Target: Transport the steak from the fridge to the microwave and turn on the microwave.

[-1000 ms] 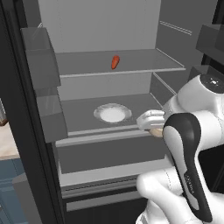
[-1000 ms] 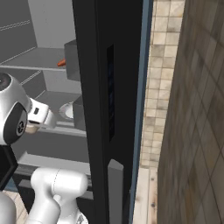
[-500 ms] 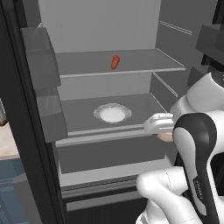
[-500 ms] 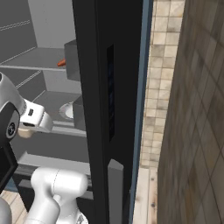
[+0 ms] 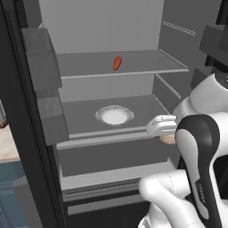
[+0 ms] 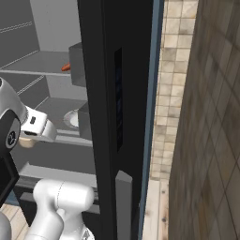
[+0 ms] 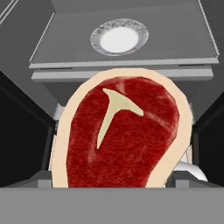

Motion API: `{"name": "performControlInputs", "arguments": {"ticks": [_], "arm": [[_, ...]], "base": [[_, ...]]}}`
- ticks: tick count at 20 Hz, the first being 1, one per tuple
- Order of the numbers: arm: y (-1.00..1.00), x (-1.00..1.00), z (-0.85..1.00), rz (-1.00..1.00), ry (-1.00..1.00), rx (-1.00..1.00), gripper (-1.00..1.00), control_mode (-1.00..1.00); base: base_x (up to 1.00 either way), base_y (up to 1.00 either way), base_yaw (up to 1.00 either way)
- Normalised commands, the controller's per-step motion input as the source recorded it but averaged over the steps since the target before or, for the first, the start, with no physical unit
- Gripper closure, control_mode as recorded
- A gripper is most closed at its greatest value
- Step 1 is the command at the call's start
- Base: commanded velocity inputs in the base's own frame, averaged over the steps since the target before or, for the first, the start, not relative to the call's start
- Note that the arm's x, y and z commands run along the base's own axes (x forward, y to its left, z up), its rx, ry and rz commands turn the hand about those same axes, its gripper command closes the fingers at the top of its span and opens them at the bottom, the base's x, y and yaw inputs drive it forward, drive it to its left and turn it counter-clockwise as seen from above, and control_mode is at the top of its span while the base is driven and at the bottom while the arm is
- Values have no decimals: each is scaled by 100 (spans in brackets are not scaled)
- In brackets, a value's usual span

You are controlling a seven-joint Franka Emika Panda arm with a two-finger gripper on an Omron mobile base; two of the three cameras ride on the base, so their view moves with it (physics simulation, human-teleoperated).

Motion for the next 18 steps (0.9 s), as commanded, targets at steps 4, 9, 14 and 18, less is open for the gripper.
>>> {"name": "performControlInputs", "arguments": {"ticks": [4, 9, 14, 18], "arm": [[0, 0, 0, 0, 0, 0, 100, -100], [0, 0, 0, 0, 0, 0, 100, 100], [0, 0, 0, 0, 0, 0, 100, 100], [0, 0, 0, 0, 0, 0, 100, 100]], "base": [[0, 0, 0], [-30, 0, 0], [-57, 0, 0], [-58, 0, 0]]}}
